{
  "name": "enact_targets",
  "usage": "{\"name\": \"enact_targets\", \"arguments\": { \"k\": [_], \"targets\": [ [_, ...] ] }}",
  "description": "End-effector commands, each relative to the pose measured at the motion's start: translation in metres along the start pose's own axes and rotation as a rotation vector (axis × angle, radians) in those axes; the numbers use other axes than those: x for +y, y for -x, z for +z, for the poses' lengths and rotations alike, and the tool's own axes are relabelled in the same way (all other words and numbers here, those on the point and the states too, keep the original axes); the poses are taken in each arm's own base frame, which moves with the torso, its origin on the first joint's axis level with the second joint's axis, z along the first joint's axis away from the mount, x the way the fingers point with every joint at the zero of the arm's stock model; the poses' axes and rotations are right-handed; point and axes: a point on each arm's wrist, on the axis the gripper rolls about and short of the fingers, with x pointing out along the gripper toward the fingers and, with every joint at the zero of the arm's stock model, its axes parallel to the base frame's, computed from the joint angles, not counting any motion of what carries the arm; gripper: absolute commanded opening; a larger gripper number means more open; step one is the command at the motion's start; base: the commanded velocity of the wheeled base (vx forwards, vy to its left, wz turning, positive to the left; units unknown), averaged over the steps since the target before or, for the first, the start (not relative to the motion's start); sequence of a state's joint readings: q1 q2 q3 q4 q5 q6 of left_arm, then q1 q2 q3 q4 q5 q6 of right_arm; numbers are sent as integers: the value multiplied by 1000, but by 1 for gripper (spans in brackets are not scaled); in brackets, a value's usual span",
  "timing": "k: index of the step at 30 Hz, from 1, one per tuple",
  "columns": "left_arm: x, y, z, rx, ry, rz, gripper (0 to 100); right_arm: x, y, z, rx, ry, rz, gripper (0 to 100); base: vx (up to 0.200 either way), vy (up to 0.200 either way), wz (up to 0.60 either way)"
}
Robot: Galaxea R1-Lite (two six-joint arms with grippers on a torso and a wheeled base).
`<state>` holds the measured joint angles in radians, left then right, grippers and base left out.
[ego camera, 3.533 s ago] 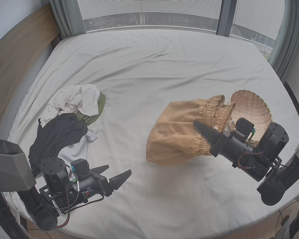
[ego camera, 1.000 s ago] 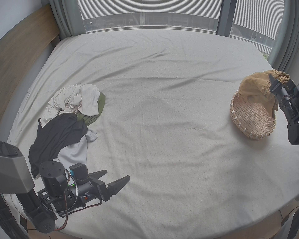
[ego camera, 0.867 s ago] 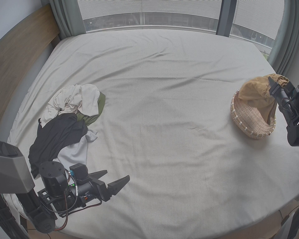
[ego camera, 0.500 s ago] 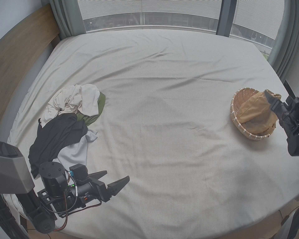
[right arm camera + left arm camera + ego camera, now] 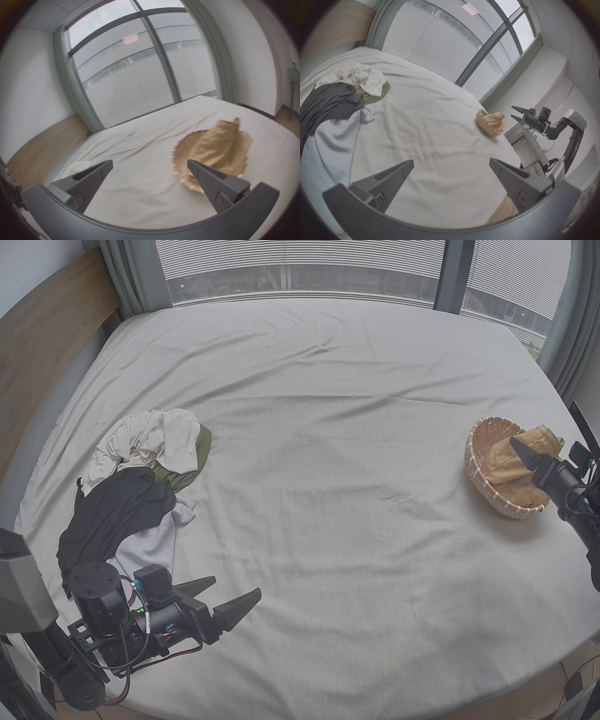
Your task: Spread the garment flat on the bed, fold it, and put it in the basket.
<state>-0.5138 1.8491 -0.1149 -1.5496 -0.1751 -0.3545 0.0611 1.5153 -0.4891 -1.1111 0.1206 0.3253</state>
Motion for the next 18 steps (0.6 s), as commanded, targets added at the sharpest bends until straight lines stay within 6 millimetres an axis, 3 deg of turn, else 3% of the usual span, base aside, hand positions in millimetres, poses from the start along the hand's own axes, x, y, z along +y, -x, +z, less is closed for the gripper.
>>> {"name": "enact_targets", "arguments": {
  "k": [1, 4, 7, 9, 15, 18],
  "targets": [
    [-54, 113, 68, -470, 44, -268, 100, 47, 143, -25, 74, 9, 375, 100, 0, 0, 0],
    [-52, 151, 52, -452, 15, -236, 100, 25, 178, -40, 51, 33, 260, 100, 0, 0, 0],
    [-48, 168, 41, -405, -31, -165, 100, 20, 193, -43, 43, 45, 207, 100, 0, 0, 0],
    [-42, 200, 17, -341, -96, -57, 100, 14, 219, -53, 33, 70, 154, 100, 0, 0, 0],
    [-41, 242, -22, -309, -89, 103, 100, 14, 259, -86, -14, 179, 18, 100, 0, 0, 0],
    [-40, 248, -36, -332, -95, 150, 100, 12, 258, -91, 36, 194, -2, 100, 0, 0, 0]
  ]
}}
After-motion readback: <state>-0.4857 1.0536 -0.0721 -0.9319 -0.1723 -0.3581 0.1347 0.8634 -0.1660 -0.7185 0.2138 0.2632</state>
